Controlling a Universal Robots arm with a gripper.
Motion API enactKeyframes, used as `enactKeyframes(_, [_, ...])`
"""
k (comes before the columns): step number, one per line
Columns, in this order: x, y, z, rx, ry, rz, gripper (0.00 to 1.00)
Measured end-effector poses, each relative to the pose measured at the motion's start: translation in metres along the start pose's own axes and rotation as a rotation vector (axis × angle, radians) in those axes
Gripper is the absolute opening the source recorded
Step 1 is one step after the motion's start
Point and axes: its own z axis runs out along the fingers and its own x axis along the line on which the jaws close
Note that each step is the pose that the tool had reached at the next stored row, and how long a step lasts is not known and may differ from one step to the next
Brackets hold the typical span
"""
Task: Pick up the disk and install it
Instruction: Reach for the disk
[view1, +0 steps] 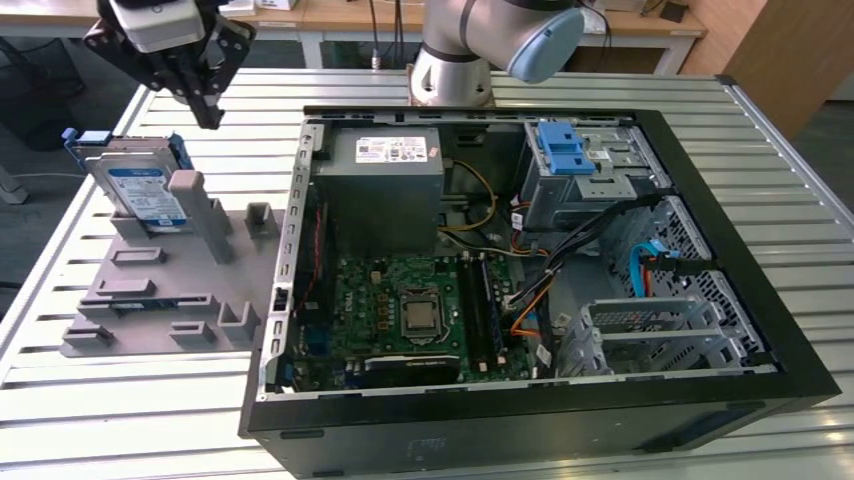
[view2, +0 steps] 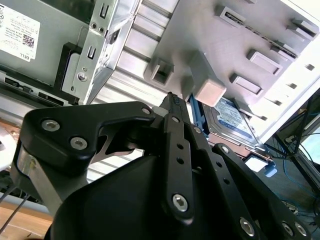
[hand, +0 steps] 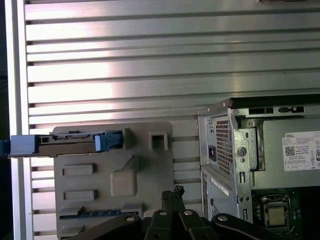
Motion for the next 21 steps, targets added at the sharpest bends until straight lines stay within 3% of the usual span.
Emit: enactKeyframes(21, [0.0071, -0.0006, 0.0021, 0.0001, 0.0022, 0.000, 0.11])
